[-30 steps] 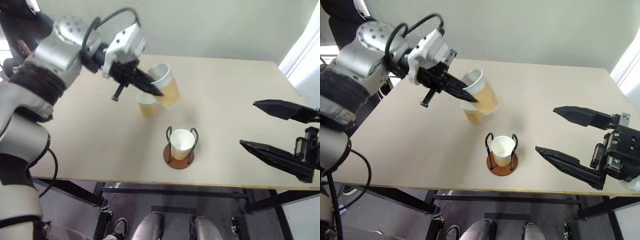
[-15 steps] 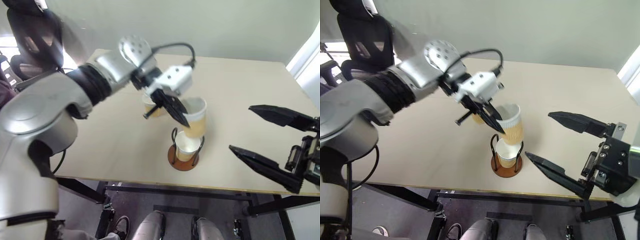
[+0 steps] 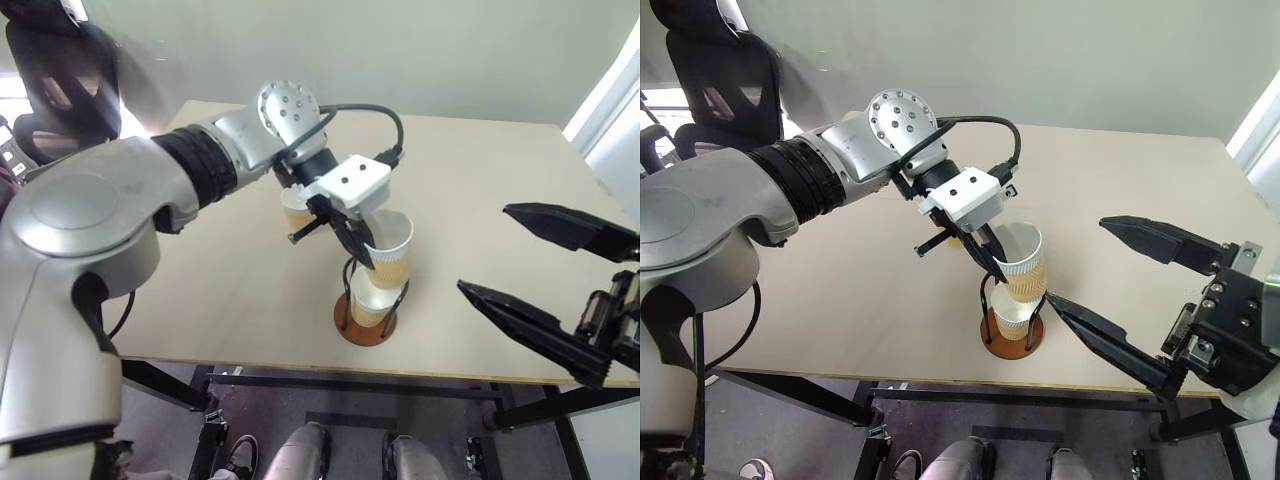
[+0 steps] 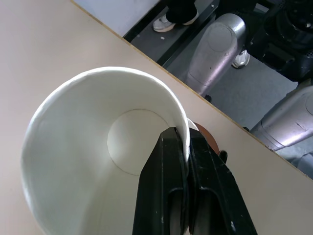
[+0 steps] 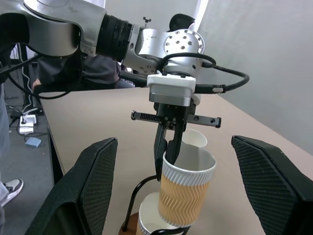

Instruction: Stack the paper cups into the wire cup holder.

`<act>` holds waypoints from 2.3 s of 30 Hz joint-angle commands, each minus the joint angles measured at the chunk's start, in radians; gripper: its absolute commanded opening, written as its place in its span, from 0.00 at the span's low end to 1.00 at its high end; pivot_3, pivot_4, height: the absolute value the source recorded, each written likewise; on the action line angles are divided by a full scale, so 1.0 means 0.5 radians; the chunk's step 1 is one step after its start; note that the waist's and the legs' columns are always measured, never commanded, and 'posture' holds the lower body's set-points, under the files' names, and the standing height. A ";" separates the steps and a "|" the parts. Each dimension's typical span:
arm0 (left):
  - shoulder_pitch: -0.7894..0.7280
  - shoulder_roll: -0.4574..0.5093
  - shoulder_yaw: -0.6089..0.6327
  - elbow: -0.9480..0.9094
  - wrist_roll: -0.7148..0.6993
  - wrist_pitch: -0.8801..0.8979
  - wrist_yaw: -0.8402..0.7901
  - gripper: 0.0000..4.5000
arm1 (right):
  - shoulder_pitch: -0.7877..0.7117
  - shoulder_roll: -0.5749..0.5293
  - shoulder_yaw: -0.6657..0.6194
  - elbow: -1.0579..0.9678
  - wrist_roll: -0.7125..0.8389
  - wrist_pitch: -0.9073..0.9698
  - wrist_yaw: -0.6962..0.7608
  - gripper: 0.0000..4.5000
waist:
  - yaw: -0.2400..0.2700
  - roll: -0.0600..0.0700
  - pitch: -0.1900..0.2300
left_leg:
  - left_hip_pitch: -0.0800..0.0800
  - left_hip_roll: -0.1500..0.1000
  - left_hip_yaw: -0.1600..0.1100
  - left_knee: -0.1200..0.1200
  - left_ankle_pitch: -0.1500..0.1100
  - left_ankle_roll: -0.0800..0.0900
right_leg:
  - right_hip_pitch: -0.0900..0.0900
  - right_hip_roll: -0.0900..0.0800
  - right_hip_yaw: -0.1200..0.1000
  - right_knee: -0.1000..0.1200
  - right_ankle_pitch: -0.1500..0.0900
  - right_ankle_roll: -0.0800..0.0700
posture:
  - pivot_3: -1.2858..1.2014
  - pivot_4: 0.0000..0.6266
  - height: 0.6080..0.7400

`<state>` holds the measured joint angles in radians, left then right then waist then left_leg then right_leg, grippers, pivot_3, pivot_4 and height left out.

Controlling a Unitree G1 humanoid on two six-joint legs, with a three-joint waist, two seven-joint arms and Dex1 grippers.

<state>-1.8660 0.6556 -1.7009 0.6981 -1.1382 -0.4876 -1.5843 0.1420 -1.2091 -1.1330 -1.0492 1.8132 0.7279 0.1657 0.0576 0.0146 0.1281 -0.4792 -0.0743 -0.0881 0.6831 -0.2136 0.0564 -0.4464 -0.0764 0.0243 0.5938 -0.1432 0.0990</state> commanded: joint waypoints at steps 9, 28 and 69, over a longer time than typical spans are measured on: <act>-0.083 0.055 0.027 0.018 -0.050 -0.005 -0.060 0.01 | -0.014 0.009 -0.041 0.004 -0.050 -0.006 0.026 0.85 | 0.000 0.000 0.000 | 0.000 0.000 0.000 0.000 -0.001 0.000 | 0.000 0.000 0.000 0.000 0.000 0.000 | 0.52 0.24 1.00; -0.078 0.144 0.045 -0.090 -0.101 0.117 -0.060 0.01 | 0.011 0.023 0.017 0.004 -0.141 -0.029 0.045 0.85 | 0.002 0.000 0.000 | 0.000 0.000 0.000 0.000 -0.001 -0.001 | 0.000 0.000 0.000 0.000 0.000 -0.001 | 0.52 0.24 1.00; 0.042 -0.183 0.045 0.322 0.081 -0.065 -0.060 0.66 | -0.052 -0.024 0.203 0.004 -0.213 -0.092 -0.027 0.85 | 0.007 0.000 0.000 | 0.000 0.000 0.001 0.002 -0.001 0.000 | 0.000 0.000 0.000 0.001 0.001 0.002 | 0.52 0.24 1.00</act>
<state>-1.8332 0.5695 -1.7591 0.8110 -1.0979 -0.5324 -1.5853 0.1205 -1.2210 -1.0208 -1.0493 1.7136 0.6982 0.1453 0.0610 0.0147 0.1281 -0.4792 -0.0742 -0.0877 0.6845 -0.2143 0.0564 -0.4461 -0.0765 0.0241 0.5942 -0.1426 0.0999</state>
